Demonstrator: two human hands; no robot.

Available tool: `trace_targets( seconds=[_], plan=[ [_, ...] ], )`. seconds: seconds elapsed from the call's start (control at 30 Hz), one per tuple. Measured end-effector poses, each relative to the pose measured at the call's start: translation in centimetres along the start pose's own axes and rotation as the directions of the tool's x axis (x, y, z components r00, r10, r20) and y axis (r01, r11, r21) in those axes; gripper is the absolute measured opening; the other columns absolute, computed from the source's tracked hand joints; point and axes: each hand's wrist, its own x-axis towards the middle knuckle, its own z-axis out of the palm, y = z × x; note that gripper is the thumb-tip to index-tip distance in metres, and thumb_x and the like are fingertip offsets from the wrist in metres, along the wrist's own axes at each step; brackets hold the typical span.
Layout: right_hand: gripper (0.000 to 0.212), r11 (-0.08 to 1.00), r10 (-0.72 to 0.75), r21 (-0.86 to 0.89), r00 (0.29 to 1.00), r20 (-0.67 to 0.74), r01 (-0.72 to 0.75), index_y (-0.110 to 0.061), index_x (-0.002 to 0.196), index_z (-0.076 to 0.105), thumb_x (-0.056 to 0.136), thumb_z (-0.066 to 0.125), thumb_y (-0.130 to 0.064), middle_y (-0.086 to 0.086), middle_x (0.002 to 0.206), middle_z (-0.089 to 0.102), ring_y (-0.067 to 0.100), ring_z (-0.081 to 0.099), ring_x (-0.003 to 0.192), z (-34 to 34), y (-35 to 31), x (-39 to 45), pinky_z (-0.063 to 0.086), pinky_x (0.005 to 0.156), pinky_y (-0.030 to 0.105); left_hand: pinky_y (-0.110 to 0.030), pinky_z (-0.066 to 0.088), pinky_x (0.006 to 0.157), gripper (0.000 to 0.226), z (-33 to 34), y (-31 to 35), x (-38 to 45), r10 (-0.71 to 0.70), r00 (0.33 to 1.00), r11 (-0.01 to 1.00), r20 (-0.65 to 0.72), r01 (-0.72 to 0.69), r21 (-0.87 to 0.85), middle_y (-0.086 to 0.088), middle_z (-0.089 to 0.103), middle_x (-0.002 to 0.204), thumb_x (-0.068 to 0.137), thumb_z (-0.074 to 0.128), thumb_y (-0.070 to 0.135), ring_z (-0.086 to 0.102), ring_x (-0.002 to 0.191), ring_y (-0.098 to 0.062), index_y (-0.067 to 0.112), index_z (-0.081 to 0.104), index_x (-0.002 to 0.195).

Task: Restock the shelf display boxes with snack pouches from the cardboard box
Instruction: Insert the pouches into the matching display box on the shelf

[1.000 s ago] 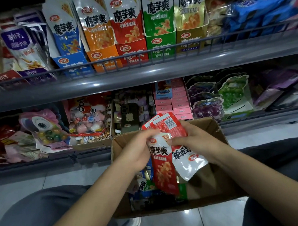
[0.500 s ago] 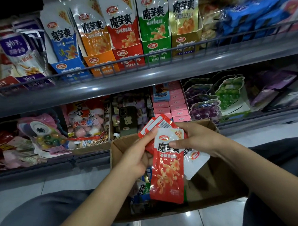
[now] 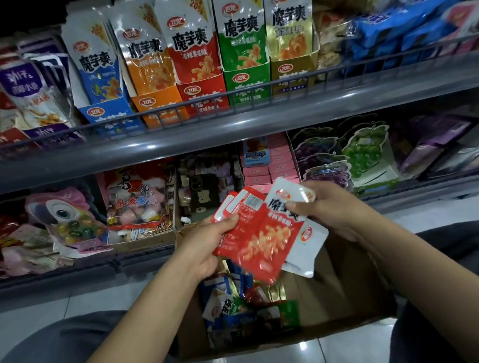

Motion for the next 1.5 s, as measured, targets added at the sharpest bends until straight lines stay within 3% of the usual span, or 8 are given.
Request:
trace_targets(
  seconds=[0.2,0.4,0.6,0.73,0.97,1.27,1.37,1.5],
  plan=[
    [0.004,0.94,0.043,0.33,0.929,-0.367,0.087,-0.018,0.095,0.057,0.096,0.053,-0.016,0.0,0.071,0.063,0.007,0.054,0.041,-2.2,-0.7,0.3,0.038,0.034,0.018,-0.031,0.05,0.069,0.011,-1.4,1.1,0.1,0.029,0.998,0.999,-0.047,-0.027,0.036,-0.006,0.073,0.076,0.092,0.058,0.013,0.066,0.077,-0.02,0.012,0.061,0.102],
    [0.031,0.776,-0.104,0.579,0.957,-0.271,0.248,-0.009,0.104,0.059,0.1,0.037,-0.031,0.01,0.093,0.071,0.02,0.07,0.085,-1.5,-1.1,-0.2,0.06,0.073,0.032,-0.03,0.048,0.066,0.01,-1.2,0.8,0.0,0.039,0.996,0.996,-0.08,-0.032,0.081,-0.006,0.073,0.076,0.093,0.057,0.012,0.067,0.076,-0.02,0.01,0.061,0.102],
    [0.047,0.879,-0.431,0.219,0.902,-0.011,0.422,-0.026,0.103,0.073,0.082,0.052,-0.062,-0.002,0.118,0.068,0.015,0.059,0.117,-0.4,0.1,-1.3,0.047,0.099,0.032,-0.033,0.05,0.068,0.016,-1.2,1.2,-0.2,0.032,0.998,0.999,-0.058,-0.031,0.018,-0.01,0.071,0.082,0.091,0.058,0.011,0.065,0.078,-0.022,0.01,0.059,0.107],
    [0.026,0.904,-0.424,0.024,0.886,0.187,0.427,-0.019,0.098,0.076,0.086,0.063,-0.039,-0.01,0.122,0.065,0.006,0.052,0.123,0.1,0.8,-2.1,0.044,0.098,0.036,-0.033,0.057,0.06,0.009,-1.3,1.7,-0.3,0.005,0.999,0.999,-0.051,-0.006,-0.032,-0.009,0.072,0.072,0.09,0.058,0.013,0.069,0.066,-0.02,0.009,0.058,0.099],
    [0.016,0.913,-0.395,-0.034,0.902,0.175,0.407,-0.012,0.073,0.073,0.069,0.075,-0.027,-0.006,0.109,0.07,0.006,0.061,0.11,2.0,1.5,-1.9,0.049,0.097,0.037,-0.033,0.048,0.062,0.018,0.2,1.0,-1.0,0.015,0.998,0.999,-0.06,-0.013,0.038,-0.004,0.07,0.06,0.096,0.049,0.023,0.065,0.066,-0.019,0.011,0.059,0.089],
    [0.041,0.921,-0.348,-0.102,0.911,0.221,0.376,-0.034,0.114,0.065,0.075,0.074,-0.023,-0.009,0.11,0.054,0.0,0.054,0.107,2.4,1.9,-1.3,0.051,0.095,0.029,-0.041,0.057,0.064,0.041,0.3,1.2,-1.8,0.134,0.991,0.99,0.013,-0.133,-0.04,-0.008,0.074,0.078,0.086,0.053,0.051,0.071,0.074,-0.027,0.013,0.063,0.096],
    [0.041,0.904,-0.333,-0.179,0.903,0.271,0.387,-0.03,0.117,0.065,0.079,0.074,-0.018,-0.009,0.113,0.046,0.0,0.048,0.111,2.7,2.1,-1.2,0.047,0.097,0.027,-0.036,0.056,0.069,0.031,0.7,0.7,-1.9,0.116,0.993,0.983,0.025,-0.118,0.142,-0.007,0.074,0.089,0.084,0.064,0.028,0.071,0.082,-0.023,0.014,0.061,0.112],
    [0.06,0.843,-0.289,-0.369,0.908,0.303,0.392,-0.046,0.116,0.053,0.061,0.076,-0.054,-0.019,0.136,0.024,0.005,0.026,0.131,3.4,2.3,-1.1,0.038,0.106,0.031,-0.033,0.053,0.065,0.02,0.9,0.3,-1.6,0.104,0.992,0.989,-0.064,-0.097,0.109,-0.006,0.071,0.09,0.089,0.06,0.006,0.068,0.081,-0.022,0.016,0.06,0.106]
  ],
)
